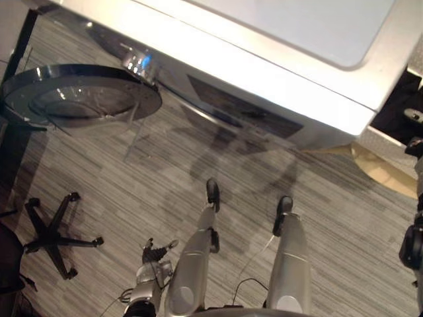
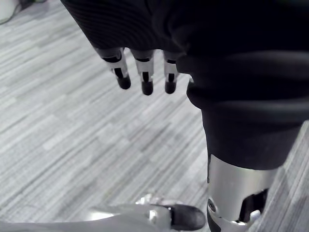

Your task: Pick up the laundry basket with both hands and put the clothes into the washing machine.

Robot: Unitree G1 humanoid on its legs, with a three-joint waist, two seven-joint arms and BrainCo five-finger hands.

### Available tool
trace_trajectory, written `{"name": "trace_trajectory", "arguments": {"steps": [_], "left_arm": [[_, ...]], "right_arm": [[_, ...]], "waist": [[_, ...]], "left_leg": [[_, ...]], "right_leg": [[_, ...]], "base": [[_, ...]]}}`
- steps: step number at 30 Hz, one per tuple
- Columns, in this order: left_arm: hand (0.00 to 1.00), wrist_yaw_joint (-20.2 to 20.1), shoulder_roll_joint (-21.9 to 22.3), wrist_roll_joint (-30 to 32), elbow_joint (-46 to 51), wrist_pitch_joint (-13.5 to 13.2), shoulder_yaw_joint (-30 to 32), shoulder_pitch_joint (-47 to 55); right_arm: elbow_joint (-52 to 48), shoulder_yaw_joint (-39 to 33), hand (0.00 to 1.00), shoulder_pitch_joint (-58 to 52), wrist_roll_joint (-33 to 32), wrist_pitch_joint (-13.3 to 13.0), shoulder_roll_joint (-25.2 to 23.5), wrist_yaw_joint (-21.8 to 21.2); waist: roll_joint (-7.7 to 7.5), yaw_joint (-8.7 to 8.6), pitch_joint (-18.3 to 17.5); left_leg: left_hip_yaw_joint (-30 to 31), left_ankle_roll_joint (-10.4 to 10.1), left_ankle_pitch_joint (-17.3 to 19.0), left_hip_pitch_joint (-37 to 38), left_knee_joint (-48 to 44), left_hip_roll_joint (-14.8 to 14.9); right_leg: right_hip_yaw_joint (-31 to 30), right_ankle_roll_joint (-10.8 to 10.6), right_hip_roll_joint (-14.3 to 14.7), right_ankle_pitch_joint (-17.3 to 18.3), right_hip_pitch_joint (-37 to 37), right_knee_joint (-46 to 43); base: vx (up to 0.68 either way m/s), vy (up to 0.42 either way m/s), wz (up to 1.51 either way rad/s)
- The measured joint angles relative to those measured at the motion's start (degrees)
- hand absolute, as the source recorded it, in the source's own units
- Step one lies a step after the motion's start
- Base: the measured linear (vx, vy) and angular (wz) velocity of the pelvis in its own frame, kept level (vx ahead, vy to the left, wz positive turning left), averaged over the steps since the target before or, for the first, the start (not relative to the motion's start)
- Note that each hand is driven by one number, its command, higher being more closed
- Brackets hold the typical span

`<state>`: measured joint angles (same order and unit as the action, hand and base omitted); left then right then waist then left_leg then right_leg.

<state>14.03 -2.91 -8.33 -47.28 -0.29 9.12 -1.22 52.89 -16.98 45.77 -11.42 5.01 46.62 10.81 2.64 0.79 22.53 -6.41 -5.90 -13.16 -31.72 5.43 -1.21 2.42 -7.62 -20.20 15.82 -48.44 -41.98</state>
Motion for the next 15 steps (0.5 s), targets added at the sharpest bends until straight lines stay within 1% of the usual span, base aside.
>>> {"name": "trace_trajectory", "arguments": {"steps": [6,9,13,15], "left_arm": [[0.00,-0.16,0.10,0.00,0.61,0.01,-0.10,-0.04],[0.00,-0.20,0.57,0.00,1.01,0.05,-0.15,-0.07],[0.00,-0.22,1.06,-0.01,1.17,0.09,-0.23,-0.07],[0.00,-0.22,1.38,-0.02,1.16,0.10,-0.61,-0.07]], "right_arm": [[1.97,3.95,1.00,2.65,0.00,0.03,0.57,-1.45],[2.49,4.05,1.00,2.85,0.00,0.06,0.53,-1.50],[2.96,3.86,1.00,2.79,-0.05,0.07,0.59,-1.48],[3.65,3.49,1.00,2.19,-0.33,0.11,0.73,-1.46]], "waist": [[0.11,0.13,-0.07],[0.64,0.37,-0.40],[1.78,0.84,-1.43],[2.69,1.49,-2.72]], "left_leg": [[0.32,-0.13,-0.14,-0.49,-1.33,-0.11],[0.79,-0.18,-0.16,-0.51,-1.58,-0.07],[1.34,-0.66,-0.49,-0.52,-1.49,0.03],[1.51,-0.76,-0.57,-0.49,-1.40,0.11]], "right_leg": [[-0.28,0.53,-0.12,0.44,-1.08,-1.98],[-0.27,0.66,-0.11,0.51,-1.08,-2.50],[-0.12,0.76,-0.09,0.57,-1.07,-2.81],[0.42,0.80,-0.05,0.59,-0.94,-2.80]], "base": [[-0.03,-0.067,0.01],[-0.03,-0.051,0.04],[-0.03,-0.045,0.03],[-0.01,-0.036,0.01]]}}
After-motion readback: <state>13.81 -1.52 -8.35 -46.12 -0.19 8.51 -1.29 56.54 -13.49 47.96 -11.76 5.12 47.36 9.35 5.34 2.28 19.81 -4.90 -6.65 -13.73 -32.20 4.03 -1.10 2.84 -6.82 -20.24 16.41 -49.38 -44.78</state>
